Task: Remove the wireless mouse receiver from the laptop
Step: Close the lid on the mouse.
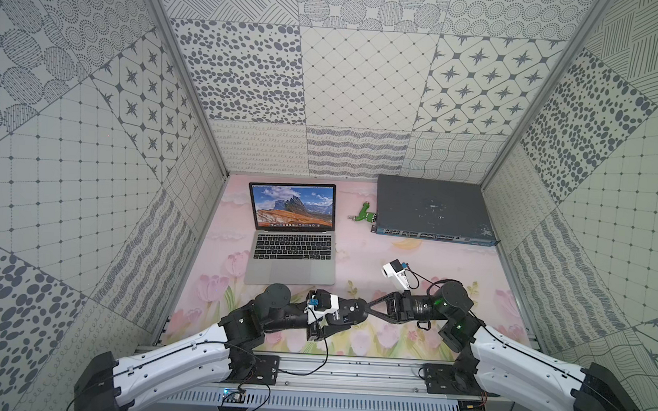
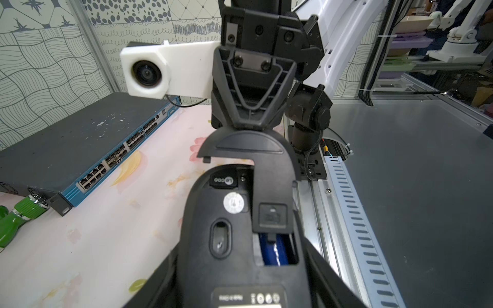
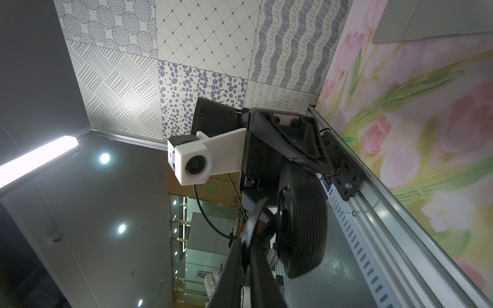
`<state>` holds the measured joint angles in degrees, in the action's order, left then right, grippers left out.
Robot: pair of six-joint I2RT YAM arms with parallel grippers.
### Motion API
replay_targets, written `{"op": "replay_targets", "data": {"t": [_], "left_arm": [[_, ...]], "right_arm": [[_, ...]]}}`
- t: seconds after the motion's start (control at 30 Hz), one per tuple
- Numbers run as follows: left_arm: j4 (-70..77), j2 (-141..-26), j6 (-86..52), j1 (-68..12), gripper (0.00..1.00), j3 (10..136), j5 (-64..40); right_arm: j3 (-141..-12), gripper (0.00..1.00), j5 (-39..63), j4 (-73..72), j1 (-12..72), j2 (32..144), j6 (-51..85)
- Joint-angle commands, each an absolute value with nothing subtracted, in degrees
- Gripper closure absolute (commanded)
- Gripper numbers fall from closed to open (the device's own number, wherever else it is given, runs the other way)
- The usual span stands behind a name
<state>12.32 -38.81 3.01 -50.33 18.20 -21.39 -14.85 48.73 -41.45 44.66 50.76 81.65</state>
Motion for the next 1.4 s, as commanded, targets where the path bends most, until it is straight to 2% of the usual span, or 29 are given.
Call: {"op": "replay_targets", "data": {"t": [0.0,0.53,1.37], "left_arm": [[17.6,-38.5,3.0,-50.2,0.49,18.3,-22.9],[17.6,-38.8,3.0,-50.2,0.49,18.4,-23.0],[18.6,-39.5,2.6,-50.2,0.49,18.3,-24.2]], "right_arm": [[-14.3,0.85,47.6,-41.6,44.9,51.3,80.2],[-15.4,0.76,47.7,-40.3,44.8,50.7,79.9],[-22.3,0.65,47.8,-21.4,44.9,46.7,71.6]]}}
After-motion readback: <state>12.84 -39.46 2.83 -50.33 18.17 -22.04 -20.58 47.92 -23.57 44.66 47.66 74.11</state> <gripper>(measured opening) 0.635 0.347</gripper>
